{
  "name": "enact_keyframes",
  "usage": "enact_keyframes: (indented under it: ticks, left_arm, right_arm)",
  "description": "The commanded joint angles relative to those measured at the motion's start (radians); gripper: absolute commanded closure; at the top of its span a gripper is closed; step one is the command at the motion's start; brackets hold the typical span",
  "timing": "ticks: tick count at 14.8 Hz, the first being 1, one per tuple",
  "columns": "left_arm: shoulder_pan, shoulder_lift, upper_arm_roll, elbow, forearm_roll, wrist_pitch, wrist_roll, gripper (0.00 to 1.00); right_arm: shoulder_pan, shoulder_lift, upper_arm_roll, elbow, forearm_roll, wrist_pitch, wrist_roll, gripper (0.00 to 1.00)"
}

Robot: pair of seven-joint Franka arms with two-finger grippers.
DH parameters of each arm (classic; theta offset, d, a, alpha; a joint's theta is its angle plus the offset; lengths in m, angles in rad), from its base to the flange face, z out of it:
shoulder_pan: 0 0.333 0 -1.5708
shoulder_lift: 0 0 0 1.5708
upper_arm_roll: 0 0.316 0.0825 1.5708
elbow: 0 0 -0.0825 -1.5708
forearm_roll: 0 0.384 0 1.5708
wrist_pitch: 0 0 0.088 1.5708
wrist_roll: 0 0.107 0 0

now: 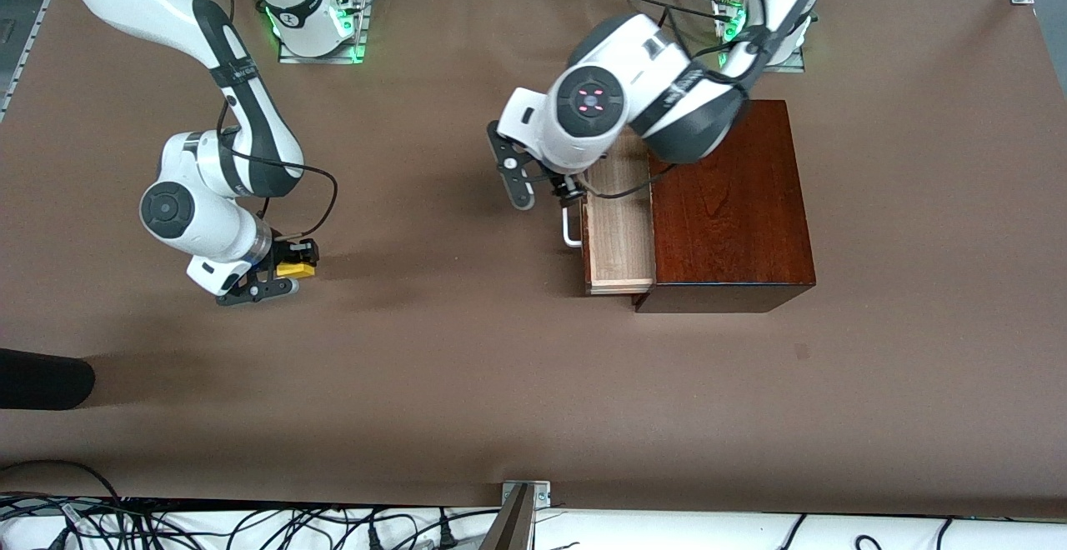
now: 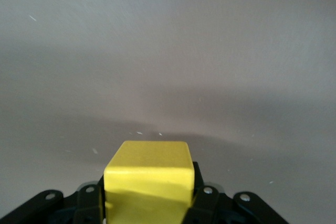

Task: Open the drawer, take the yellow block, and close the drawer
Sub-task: 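Push the drawer shut with the left gripper while the right gripper lowers the cube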

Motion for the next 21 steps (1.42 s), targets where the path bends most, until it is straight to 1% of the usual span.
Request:
enact_keyframes:
  ticks: [1, 3, 4, 6, 9, 10, 11, 12, 13, 15, 17, 18, 21]
  left_arm:
    - [-0.081, 0.075, 0.008, 0.043, 0.14, 0.057, 0.085, 0.0]
    - [-0.114, 0.098, 0.008, 0.036, 0.263, 0.068, 0.12, 0.0]
    - [-0.122, 0.099, 0.008, 0.013, 0.31, 0.068, 0.136, 0.0]
    - [-0.116, 0.096, 0.008, -0.036, 0.366, 0.059, 0.142, 0.0]
    - [-0.112, 0.093, 0.017, -0.09, 0.424, 0.053, 0.14, 0.0]
    - [-0.11, 0.086, 0.017, -0.11, 0.452, 0.044, 0.142, 0.0]
    - [-0.107, 0.079, 0.015, -0.115, 0.47, 0.026, 0.142, 0.0]
    - [-0.096, 0.078, 0.015, -0.113, 0.475, 0.01, 0.142, 0.0]
    - [-0.093, 0.076, 0.017, -0.113, 0.475, 0.003, 0.155, 0.0]
    - [-0.069, 0.07, 0.017, -0.112, 0.475, -0.031, 0.204, 0.0]
    - [-0.038, 0.063, 0.012, -0.111, 0.474, -0.062, 0.246, 0.0]
    - [-0.036, 0.063, 0.014, -0.111, 0.474, -0.065, 0.263, 0.0]
    - [-0.012, 0.058, 0.014, -0.108, 0.474, -0.115, 0.266, 0.0]
  right_arm:
    - [-0.017, -0.049, 0.007, -0.133, 0.02, 0.105, 0.025, 1.0]
    - [-0.017, -0.047, 0.007, -0.15, 0.02, 0.124, 0.028, 1.0]
    - [-0.017, -0.047, 0.007, -0.157, 0.02, 0.122, 0.05, 1.0]
    - [-0.017, -0.046, 0.007, -0.168, 0.019, 0.124, 0.086, 1.0]
    - [-0.017, -0.043, 0.007, -0.174, 0.019, 0.127, 0.087, 1.0]
    - [-0.017, -0.041, 0.007, -0.174, 0.019, 0.127, 0.086, 0.98]
    - [-0.017, -0.04, 0.007, -0.174, 0.019, 0.129, 0.084, 0.8]
    - [-0.017, -0.04, 0.007, -0.173, 0.019, 0.129, 0.071, 0.35]
    - [-0.017, -0.044, 0.007, -0.17, 0.017, 0.129, 0.069, 0.0]
    - [-0.017, -0.072, 0.007, -0.164, 0.017, 0.118, 0.066, 0.0]
    - [-0.017, -0.107, 0.007, -0.132, 0.011, 0.103, 0.061, 0.0]
    - [-0.017, -0.125, 0.007, -0.104, 0.009, 0.071, 0.061, 0.0]
    - [-0.02, -0.15, 0.009, 0.044, 0.011, -0.102, 0.066, 0.0]
